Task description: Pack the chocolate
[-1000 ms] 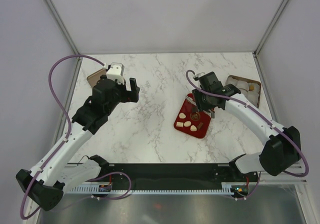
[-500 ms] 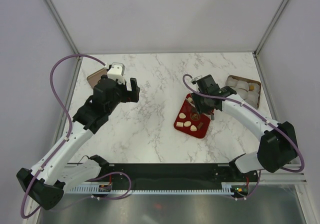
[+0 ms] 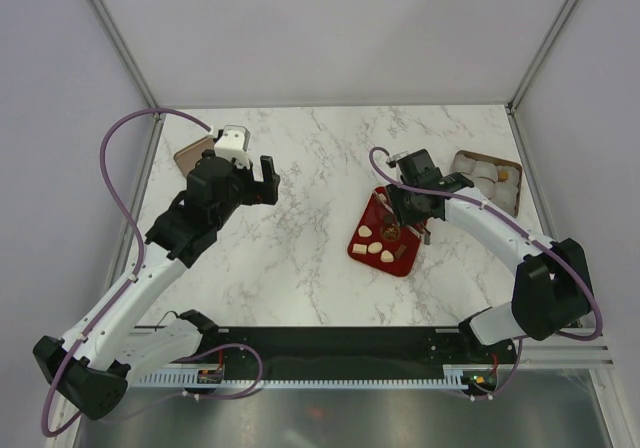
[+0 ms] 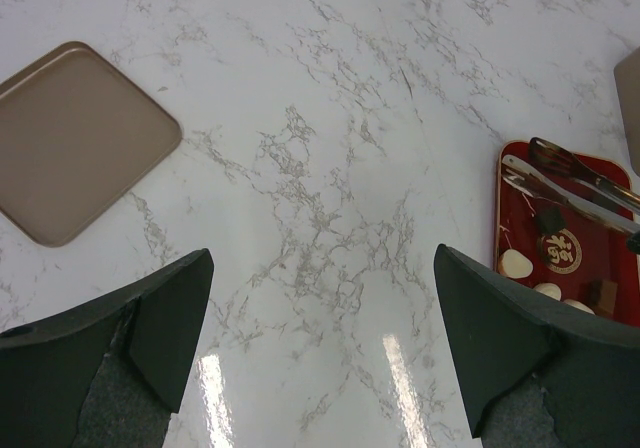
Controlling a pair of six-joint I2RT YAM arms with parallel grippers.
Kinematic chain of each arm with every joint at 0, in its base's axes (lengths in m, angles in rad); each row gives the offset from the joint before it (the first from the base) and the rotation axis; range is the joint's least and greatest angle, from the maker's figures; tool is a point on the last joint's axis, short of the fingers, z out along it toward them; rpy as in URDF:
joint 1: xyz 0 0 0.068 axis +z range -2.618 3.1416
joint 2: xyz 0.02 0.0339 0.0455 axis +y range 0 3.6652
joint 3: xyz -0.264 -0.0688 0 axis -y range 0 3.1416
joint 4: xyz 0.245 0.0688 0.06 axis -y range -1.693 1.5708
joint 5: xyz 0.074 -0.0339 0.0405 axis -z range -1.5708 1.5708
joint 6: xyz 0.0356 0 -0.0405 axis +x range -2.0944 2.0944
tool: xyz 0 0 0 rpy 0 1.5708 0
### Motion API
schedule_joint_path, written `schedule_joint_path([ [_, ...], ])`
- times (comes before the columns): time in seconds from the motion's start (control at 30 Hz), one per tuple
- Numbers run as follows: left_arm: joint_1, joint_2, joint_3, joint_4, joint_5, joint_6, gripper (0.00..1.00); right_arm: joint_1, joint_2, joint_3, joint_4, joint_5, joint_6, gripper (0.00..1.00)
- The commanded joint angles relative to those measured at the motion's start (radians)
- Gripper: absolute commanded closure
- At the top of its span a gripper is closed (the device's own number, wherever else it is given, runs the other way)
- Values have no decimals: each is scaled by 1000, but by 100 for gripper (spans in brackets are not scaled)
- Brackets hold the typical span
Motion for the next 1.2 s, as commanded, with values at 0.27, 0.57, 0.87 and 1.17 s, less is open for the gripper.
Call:
schedule_joint_path([
  [0.27, 8, 5, 24, 18, -18, 8, 0, -10, -11, 3, 48, -20, -6, 52],
  [0.57, 8, 11, 24, 18, -18, 8, 0, -10, -37, 35, -13, 6, 29, 59],
  [0.87, 8, 9, 25, 18, -16, 7, 0, -10, -86, 79, -99, 9, 67, 64],
  [1.17, 8, 15, 24, 20, -18, 8, 0, -12, -126, 153, -145, -31, 86, 66],
])
